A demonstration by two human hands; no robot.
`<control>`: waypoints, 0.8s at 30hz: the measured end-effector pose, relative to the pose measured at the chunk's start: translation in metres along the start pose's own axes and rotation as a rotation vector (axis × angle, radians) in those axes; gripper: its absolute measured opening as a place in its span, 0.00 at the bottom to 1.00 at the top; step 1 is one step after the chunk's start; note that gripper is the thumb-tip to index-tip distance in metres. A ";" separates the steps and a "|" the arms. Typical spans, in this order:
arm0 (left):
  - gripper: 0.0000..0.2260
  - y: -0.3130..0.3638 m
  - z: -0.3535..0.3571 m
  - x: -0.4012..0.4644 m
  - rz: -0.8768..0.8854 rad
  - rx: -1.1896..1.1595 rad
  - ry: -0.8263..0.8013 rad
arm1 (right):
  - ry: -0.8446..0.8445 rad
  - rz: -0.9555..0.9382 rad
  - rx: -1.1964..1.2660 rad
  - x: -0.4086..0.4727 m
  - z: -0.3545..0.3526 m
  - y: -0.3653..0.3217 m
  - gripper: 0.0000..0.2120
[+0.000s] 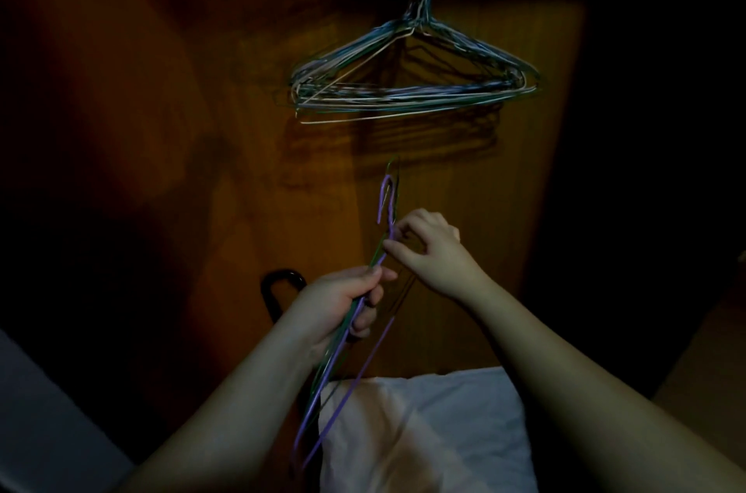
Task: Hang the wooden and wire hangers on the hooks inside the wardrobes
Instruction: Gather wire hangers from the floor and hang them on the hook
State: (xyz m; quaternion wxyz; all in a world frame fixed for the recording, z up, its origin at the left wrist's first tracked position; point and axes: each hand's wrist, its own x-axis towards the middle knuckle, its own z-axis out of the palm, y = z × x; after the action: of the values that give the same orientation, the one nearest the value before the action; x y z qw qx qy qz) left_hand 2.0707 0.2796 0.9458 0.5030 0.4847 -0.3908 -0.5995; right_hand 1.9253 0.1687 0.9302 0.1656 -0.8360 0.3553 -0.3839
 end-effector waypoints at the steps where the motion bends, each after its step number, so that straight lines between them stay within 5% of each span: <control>1: 0.09 -0.001 0.001 0.001 0.018 0.010 0.013 | 0.005 0.000 0.000 0.001 -0.001 0.000 0.06; 14: 0.11 -0.010 0.006 0.013 0.059 -0.026 0.047 | -0.010 0.032 -0.073 0.006 -0.002 0.002 0.12; 24: 0.12 -0.010 0.000 0.022 0.104 0.095 0.060 | 0.037 0.025 0.166 -0.004 -0.003 0.017 0.06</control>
State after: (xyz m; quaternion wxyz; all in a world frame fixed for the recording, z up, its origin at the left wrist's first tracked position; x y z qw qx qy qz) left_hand 2.0680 0.2599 0.9322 0.5213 0.5049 -0.4280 -0.5386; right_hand 1.9136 0.1597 0.9208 0.2323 -0.8078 0.3357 -0.4252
